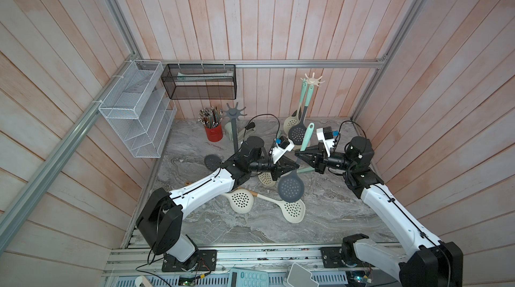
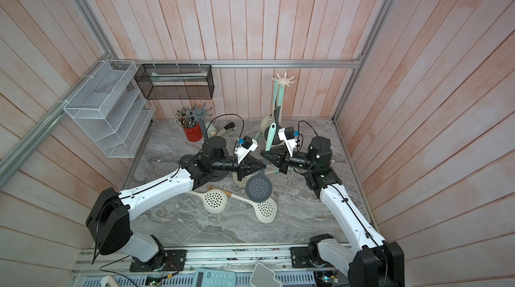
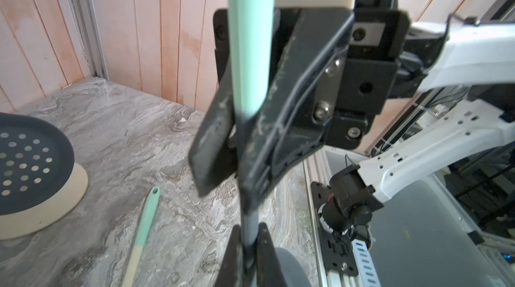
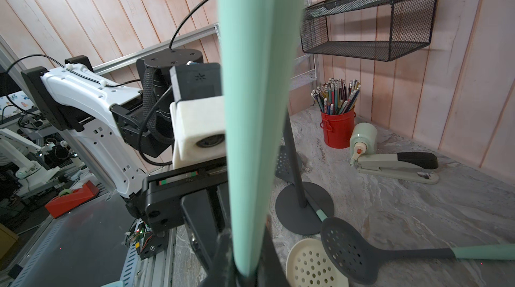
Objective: Hang the skimmer on the kitchen utensil rack
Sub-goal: Pick up the skimmer from the center of the board.
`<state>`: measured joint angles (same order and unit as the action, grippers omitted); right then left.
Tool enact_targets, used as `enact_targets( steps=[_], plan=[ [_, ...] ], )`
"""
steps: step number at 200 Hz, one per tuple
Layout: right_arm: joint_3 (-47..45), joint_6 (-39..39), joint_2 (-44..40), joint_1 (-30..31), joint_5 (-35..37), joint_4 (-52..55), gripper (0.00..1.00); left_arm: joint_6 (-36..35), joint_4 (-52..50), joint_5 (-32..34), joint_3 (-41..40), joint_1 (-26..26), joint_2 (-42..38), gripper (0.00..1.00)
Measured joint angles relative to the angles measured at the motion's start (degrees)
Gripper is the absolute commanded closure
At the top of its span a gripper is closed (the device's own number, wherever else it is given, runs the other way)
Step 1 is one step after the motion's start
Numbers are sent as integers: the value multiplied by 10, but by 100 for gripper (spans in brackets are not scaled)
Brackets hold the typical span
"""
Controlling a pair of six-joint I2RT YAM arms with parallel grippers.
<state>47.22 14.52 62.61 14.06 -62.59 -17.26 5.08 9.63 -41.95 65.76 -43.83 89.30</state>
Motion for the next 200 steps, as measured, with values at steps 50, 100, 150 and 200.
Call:
enact_targets(
  steps=[50, 100, 150, 200],
  plan=[
    [-3, 5, -23, 24, 86, -8, 42, 53, 49, 56, -11, 1, 0, 100],
    [-43, 4, -55, 119, 298, -37, 42, 94, 66, 117, -12, -2, 0, 100],
    [-72, 11, -57, 163, 457, -50, 45, 117, 80, 182, -26, 0, 0, 100],
    [-66, 9, -30, 183, 527, -54, 48, 121, 80, 207, -27, -3, 0, 100]
  ],
)
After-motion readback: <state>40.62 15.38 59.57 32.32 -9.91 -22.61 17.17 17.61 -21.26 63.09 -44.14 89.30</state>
